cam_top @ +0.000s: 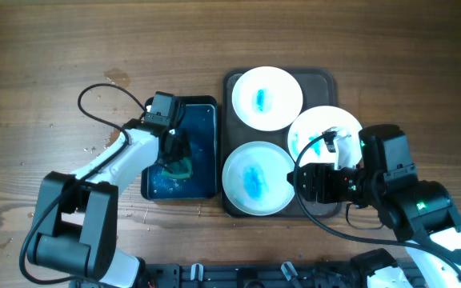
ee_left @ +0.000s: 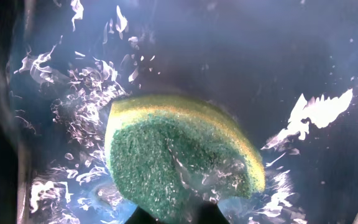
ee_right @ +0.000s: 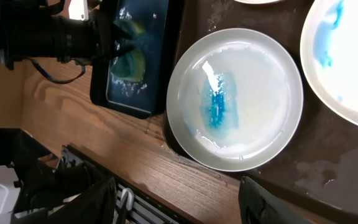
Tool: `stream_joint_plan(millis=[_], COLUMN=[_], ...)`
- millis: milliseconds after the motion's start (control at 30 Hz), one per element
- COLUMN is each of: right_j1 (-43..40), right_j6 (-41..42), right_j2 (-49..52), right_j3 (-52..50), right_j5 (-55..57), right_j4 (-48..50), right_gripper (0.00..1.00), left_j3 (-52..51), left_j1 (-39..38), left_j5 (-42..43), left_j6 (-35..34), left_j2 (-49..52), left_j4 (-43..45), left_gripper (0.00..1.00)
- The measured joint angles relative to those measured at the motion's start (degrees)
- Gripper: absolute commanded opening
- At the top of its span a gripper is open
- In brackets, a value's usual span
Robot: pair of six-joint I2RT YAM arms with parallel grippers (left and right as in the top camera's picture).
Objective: Clean dirty plates on tray and stack at the side
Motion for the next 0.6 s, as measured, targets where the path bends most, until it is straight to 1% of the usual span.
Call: stream_joint_plan(millis=[33,67,100,133,233,267,300,333,367,400,433,467,567,600], right_j1=[0.0,0.0,0.0,0.0,0.0,0.0,0.0,0.0,0.0,0.0,0.0,0.0,0.0,0.0], right_j6=[0.13,0.22,0.26,0.39,0.42,0.44,0.44,0.44,0.44,0.42,0.42,0.44,0.44,0.44], right_j2=[0.0,0.0,0.0,0.0,0.0,0.0,0.0,0.0,0.0,0.0,0.0,0.0,0.33,0.61], right_j3=[0.0,0.0,0.0,0.0,0.0,0.0,0.0,0.0,0.0,-0.02,-0.07,-0.35,-1.11,-1.14], right_j5=[0.0,0.0,0.0,0.0,0.48,1.07,1.51,1.95,2.12,2.14,2.21,2.4,2.58,2.58], right_j4=[-0.02,-0.04,0.0,0.0,-0.63,-1.27,-2.14,-3.69,-4.09,-4.15,-4.24,-4.28,-3.89,-3.65], right_gripper=[0.64,0.64,0.64,0.64,0.65,0.65,0.65,0.66,0.66,0.66,0.66,0.66,0.66,0.66], left_j3=[0.42,1.22,2.01,2.64,4.57,4.79,4.87,4.76,4.35,3.43,2.03,-1.68,-5.68,-5.7], left_j1=[0.0,0.0,0.0,0.0,0.0,0.0,0.0,0.0,-0.09,-0.26,-0.66,-1.4,-1.84,-1.84], left_j5=[0.02,0.02,-0.02,0.0,1.64,2.29,2.82,3.3,3.76,3.98,4.13,4.15,4.33,4.33], left_j6=[0.0,-0.09,0.09,0.0,-0.15,-0.15,-0.15,-0.17,-0.22,-0.68,-1.49,-2.67,-4.11,-4.11], left_j2=[0.02,0.0,-0.26,-0.9,-5.22,-5.75,-5.79,-5.79,-5.79,-5.84,-5.88,-5.9,-6.99,-7.02], left_j4=[-1.25,-4.11,-7.3,-9.53,-14.58,-15.82,-17.4,-19.02,-19.43,-18.45,-17.22,-14.27,-9.49,-9.35], left_gripper=[0.39,0.66,0.97,1.0,1.0,0.98,0.86,0.67,0.51,0.4,0.25,0.04,0.04,0.14])
